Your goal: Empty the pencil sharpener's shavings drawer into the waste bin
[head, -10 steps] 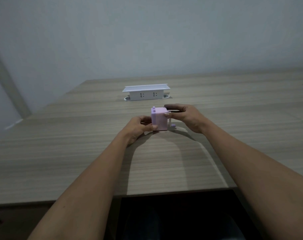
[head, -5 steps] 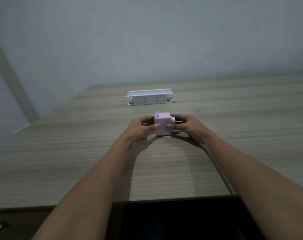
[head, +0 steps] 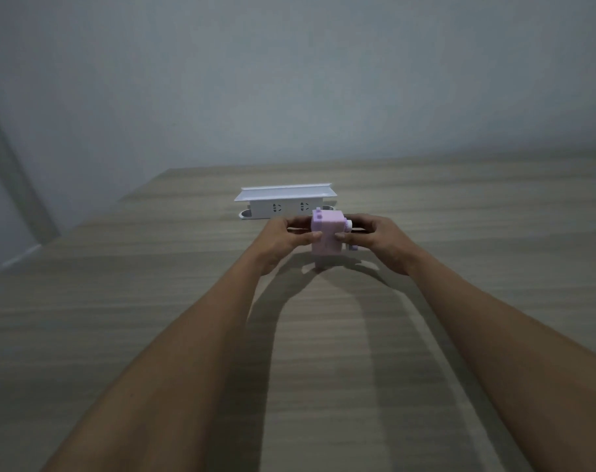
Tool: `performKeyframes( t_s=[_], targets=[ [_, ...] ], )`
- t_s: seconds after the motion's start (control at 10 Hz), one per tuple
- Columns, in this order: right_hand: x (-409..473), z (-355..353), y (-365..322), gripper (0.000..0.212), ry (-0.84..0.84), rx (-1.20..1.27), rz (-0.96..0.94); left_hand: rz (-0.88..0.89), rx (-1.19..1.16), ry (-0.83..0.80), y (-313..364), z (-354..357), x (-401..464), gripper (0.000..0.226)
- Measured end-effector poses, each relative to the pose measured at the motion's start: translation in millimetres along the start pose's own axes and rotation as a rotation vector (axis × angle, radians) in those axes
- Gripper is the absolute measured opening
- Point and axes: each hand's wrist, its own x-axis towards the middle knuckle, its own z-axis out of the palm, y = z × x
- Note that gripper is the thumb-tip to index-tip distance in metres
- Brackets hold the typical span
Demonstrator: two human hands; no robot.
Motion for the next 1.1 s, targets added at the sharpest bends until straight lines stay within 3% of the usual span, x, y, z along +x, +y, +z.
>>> performKeyframes(
  t_s=[0.4,0.7,0.9,1.0,1.1],
  targets=[
    [105,-58,35,0.052,0.012,-0.100,-0.031,0.016,0.018,0.044,-20,14,122,0.053],
    [138,-65,68,0.048,0.017,-0.052,-0.006,0.003,-0.032,0.048,-54,20,157,0.049],
    [140,-69,72,0.060,0.044,-0.081,0.017,-0.014,-0.003,0.028,-61,17,165,0.051],
    [132,-64,66,0.081,0.093,-0.144,0.057,0.007,0.084,0.027,-53,17,148,0.052],
    [121,-55,54,0.092,0.193,-0.279,0.052,-0.005,0.194,0.142,-39,13,132,0.065]
  ],
)
